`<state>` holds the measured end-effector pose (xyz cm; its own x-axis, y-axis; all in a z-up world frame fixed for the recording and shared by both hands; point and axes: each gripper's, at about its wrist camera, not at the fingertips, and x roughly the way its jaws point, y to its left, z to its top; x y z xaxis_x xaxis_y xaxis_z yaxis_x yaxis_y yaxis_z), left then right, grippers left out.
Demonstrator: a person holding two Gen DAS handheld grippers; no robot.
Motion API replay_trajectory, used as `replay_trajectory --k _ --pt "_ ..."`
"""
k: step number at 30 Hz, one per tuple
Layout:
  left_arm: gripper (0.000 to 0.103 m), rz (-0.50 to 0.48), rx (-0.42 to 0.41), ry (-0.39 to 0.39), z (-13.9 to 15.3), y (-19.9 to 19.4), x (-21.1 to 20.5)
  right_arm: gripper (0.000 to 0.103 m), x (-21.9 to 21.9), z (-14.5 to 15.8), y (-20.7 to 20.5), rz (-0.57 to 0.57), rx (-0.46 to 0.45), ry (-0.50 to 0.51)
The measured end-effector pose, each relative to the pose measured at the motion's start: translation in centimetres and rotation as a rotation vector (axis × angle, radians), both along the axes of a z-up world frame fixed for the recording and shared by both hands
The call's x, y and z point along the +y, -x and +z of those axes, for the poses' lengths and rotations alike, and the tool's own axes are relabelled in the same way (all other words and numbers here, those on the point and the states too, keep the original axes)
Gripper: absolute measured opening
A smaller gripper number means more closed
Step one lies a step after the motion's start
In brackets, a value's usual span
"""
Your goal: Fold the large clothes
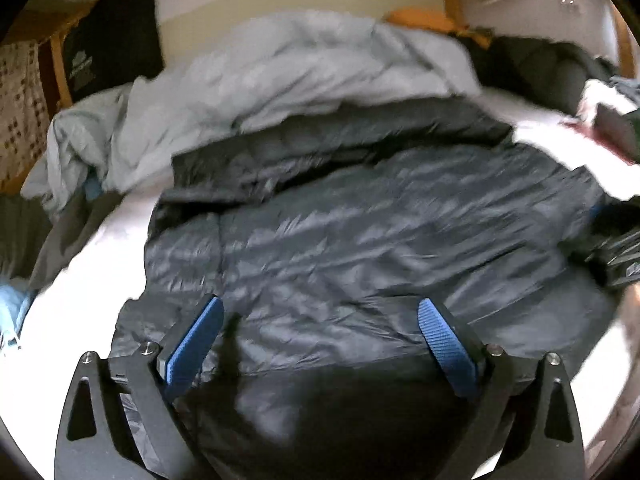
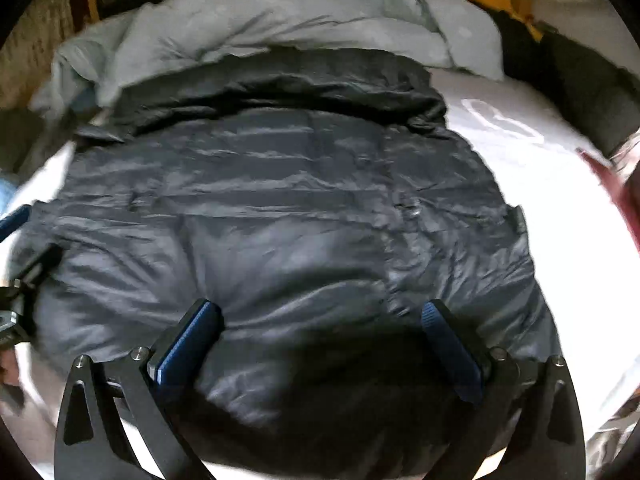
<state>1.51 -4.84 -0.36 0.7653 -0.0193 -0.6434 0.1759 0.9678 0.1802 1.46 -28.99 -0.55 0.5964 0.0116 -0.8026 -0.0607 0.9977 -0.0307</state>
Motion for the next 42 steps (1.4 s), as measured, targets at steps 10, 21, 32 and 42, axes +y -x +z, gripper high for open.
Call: replay_trajectory --k 10,21,32,42 --pt "0.091 0.087 -0.021 0.028 -0.8 0.0 2.4 0.102 -4.2 0.9 -0.8 -0.148 -0.003 -0.064" --pt "0.087 -0.132 -0.153 0.024 4.9 7.8 0.9 0.102 1.0 4.8 5.5 0.191 -0.181 -0.148" --pt "0.081 -0.135 0.0 -0.061 -0.8 10.1 1.4 0.102 5.2 0.8 10.5 0.249 -0.11 0.069" --pt "0.082 -0.054 -0.035 -0.251 -2.5 8.5 0.5 0.102 5.9 -1.1 9.1 0.192 -0.127 0.33"
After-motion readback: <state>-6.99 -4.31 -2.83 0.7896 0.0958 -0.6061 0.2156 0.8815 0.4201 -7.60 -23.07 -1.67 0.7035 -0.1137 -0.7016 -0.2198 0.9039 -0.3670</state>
